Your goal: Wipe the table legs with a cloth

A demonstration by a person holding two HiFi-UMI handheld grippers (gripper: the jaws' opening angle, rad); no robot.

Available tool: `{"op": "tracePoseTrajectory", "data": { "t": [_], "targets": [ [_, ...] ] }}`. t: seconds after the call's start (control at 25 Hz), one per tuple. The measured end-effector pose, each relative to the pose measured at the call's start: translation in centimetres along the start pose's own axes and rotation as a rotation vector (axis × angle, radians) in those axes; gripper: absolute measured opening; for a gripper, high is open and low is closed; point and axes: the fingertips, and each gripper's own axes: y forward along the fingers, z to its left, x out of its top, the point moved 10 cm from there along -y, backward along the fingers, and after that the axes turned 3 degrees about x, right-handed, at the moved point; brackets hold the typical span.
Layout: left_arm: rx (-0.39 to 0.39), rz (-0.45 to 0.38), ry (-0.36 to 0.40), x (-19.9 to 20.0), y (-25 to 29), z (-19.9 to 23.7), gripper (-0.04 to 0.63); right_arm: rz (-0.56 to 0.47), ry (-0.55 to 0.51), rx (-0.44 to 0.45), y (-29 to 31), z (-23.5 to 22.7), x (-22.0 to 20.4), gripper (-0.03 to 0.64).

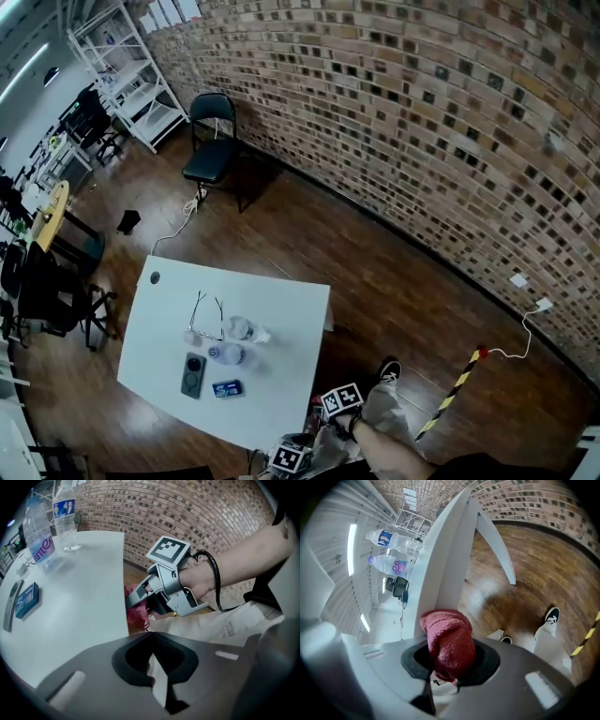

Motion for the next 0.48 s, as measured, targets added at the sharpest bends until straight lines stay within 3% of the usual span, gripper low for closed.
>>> {"op": "tracePoseTrajectory", "data": {
  "t": [0.2, 0.4, 0.48],
  "targets": [
    [0.072, -0.031, -0.048, 6.1, 1.7, -4.0, -0.003, 0.074, -0.180, -0.011, -3.5, -1.7, 7.9, 0.080],
    [0.128, -0.049, 0.055, 12.1, 2.2, -7.3, -0.003, 0.034, -0.227, 0.005, -6.9, -3.0, 16.0, 0.081],
    [0.136, -0.048, 0.061, 13.4, 2.7, -7.8, -0.003, 0.012, -0.232, -0.008, -7.8, -3.6, 19.0, 0.081]
  ]
}}
